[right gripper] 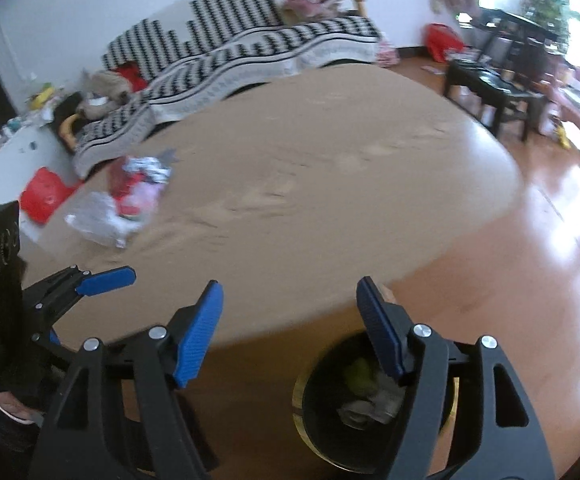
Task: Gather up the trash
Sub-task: 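Grasp the clear plastic bag with the left tool while the right tool grasps the pink toy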
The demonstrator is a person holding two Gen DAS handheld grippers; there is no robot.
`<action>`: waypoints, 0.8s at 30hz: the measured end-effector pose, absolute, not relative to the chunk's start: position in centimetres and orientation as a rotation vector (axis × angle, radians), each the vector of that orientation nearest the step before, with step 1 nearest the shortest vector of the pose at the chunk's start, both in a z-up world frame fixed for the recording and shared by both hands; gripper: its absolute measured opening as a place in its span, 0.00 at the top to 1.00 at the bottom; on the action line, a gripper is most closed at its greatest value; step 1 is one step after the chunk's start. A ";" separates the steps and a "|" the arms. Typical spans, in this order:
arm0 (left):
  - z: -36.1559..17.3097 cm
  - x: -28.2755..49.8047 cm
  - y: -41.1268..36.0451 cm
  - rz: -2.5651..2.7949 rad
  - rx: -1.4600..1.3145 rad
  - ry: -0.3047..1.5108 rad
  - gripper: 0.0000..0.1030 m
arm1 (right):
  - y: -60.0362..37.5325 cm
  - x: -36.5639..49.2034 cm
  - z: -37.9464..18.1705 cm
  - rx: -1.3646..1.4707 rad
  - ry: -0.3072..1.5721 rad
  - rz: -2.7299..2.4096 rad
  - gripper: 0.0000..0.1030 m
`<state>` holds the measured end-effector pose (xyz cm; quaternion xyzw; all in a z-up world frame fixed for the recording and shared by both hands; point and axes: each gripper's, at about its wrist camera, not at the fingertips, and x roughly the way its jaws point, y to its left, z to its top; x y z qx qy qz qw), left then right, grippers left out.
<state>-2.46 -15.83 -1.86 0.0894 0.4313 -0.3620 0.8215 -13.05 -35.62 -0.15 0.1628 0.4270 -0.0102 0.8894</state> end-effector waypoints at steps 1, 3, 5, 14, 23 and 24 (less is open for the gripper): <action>-1.8 -1.7 -14.4 -0.734 0.168 0.918 0.15 | -34.6 -12.1 0.2 0.337 0.884 0.006 0.35; -1.8 -0.1 -11.1 -0.649 0.120 0.921 0.15 | -32.2 -10.2 0.8 0.314 0.871 0.058 0.35; -1.6 1.4 -8.4 -0.572 0.076 0.922 0.15 | -29.7 -8.1 1.3 0.284 0.857 0.105 0.35; -3.0 6.0 -1.2 -0.394 -0.065 0.970 0.14 | -23.3 0.1 1.3 0.292 0.851 0.223 0.35; -5.6 10.5 -1.1 -0.394 -0.153 0.979 0.14 | -21.1 4.4 -1.7 0.289 0.895 0.210 0.35; -5.7 10.7 -1.1 -0.394 -0.162 0.974 0.14 | -21.0 4.5 -1.8 0.287 0.895 0.208 0.35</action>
